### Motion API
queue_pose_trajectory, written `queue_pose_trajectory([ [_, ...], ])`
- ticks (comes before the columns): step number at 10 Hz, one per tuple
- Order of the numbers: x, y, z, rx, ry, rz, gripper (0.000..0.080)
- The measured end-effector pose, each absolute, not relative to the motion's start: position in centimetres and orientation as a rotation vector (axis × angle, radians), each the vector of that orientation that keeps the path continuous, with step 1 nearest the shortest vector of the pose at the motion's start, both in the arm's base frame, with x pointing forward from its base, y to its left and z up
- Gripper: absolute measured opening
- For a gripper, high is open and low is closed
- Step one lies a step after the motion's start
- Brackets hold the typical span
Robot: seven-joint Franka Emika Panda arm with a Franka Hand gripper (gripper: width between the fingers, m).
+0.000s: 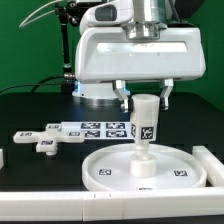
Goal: Assemble round table
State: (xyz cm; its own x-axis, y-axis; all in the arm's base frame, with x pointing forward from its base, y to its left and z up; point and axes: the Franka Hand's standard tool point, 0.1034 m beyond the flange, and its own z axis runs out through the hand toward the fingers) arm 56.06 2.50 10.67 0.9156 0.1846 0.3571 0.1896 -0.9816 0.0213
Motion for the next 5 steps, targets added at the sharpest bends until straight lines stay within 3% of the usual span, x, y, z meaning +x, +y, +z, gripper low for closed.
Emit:
queue_pose_trajectory([
  [5, 55.91, 2.99, 10.15, -3.059, -0.307, -0.563, 0.0409],
])
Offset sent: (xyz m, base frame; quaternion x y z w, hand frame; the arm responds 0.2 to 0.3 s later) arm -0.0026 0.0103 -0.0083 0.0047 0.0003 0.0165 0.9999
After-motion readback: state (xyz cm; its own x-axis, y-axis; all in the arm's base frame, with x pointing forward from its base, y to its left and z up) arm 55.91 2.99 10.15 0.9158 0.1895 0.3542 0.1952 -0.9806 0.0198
